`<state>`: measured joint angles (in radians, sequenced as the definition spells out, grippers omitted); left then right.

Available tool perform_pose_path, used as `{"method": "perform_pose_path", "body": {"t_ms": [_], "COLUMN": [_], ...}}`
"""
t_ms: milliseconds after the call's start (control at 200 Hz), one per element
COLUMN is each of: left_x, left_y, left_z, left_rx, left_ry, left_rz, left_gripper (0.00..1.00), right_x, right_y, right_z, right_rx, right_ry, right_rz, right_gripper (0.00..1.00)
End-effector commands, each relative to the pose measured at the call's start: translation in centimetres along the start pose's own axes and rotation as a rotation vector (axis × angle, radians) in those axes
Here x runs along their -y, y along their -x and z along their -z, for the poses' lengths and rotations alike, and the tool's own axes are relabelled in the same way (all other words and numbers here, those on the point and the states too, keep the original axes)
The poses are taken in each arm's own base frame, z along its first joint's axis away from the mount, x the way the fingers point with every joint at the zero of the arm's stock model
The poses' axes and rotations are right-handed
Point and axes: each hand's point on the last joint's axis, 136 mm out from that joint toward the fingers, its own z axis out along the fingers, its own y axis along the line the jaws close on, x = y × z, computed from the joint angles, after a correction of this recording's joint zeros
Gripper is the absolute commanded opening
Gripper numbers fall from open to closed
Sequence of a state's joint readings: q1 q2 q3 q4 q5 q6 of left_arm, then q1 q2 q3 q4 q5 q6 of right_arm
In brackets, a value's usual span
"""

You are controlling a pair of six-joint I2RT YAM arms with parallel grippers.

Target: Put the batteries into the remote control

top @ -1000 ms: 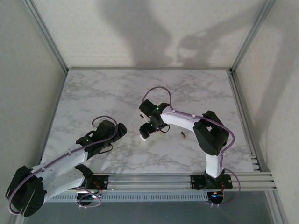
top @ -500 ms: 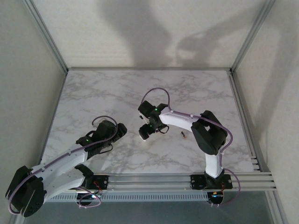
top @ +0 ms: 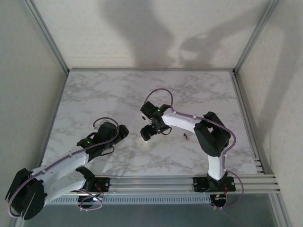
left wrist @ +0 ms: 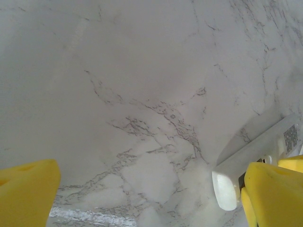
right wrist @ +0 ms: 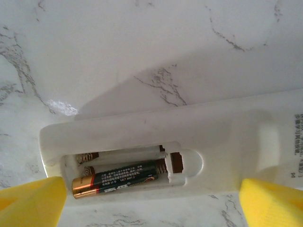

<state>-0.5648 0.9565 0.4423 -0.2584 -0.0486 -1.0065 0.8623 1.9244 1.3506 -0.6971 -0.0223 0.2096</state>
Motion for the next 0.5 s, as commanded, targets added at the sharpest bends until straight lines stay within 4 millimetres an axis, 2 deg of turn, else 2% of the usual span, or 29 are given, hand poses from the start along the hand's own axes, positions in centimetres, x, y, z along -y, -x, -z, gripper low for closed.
{"method": "perform_pose_path", "body": {"t_ms": [0, 496], "left_x": [-0.1, -0.1], "left_y": [0.3, 0.3], "left_z": [0.1, 0.3], "left_rx": [0.011, 0.012], "left_ry": [-0.007, -0.012], "left_rz": [0.005, 0.01], "left_gripper": [1.0, 1.0], "right_x": [-1.3, -0.5], "right_y": [0.8, 0.1], "right_z": [0.9, -0.2], "right_rx": [0.017, -0.011], "right_ry": [0.084, 0.048], "right_rz": [-0.029, -0.044], "right_gripper": [0.94, 0.88]}}
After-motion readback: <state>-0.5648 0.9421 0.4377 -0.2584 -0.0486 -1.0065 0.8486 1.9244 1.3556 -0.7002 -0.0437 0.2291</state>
